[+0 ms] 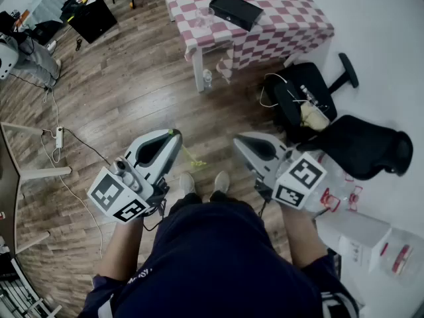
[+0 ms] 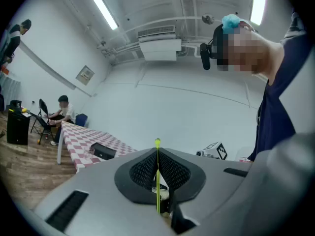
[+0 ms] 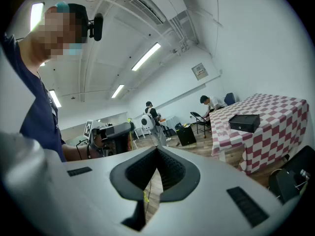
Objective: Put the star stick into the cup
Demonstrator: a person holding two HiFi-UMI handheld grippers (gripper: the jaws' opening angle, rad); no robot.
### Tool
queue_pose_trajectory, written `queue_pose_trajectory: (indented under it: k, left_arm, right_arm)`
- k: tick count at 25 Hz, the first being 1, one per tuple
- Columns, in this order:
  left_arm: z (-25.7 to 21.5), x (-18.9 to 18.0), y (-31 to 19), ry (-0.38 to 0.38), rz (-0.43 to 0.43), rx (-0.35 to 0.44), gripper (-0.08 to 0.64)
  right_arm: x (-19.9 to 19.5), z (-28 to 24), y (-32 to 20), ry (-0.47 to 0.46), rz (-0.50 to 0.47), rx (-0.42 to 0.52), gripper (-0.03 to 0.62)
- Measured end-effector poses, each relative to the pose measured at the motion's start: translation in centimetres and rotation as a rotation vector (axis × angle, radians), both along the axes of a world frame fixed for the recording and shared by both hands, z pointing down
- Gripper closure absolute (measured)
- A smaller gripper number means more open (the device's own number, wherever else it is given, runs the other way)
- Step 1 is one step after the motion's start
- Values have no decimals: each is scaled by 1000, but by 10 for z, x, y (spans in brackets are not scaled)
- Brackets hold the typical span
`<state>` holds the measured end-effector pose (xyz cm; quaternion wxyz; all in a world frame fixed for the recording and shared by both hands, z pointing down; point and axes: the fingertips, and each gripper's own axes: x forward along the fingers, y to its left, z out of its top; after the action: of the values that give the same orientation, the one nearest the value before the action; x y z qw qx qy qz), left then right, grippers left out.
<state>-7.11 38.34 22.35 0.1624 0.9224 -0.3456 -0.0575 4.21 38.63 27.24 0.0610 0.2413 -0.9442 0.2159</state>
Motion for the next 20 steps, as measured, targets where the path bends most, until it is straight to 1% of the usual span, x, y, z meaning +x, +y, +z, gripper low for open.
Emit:
queue_pose_trajectory:
  k: [4, 7, 13, 20]
  left_arm:
    - [5, 7, 1, -2, 2, -3, 528]
    - [10, 13, 1, -7, 0, -12, 528]
    - [16, 26, 1, -17, -18, -19, 528]
    - [15, 54, -5, -39, -44, -3, 528]
  right_arm:
    - [4, 7, 1, 20, -4, 4, 577]
    - [11, 17, 0, 45, -1, -17, 575]
    - [38, 28, 0, 29, 21, -54, 575]
    - [71, 25, -8, 6, 13, -36, 575]
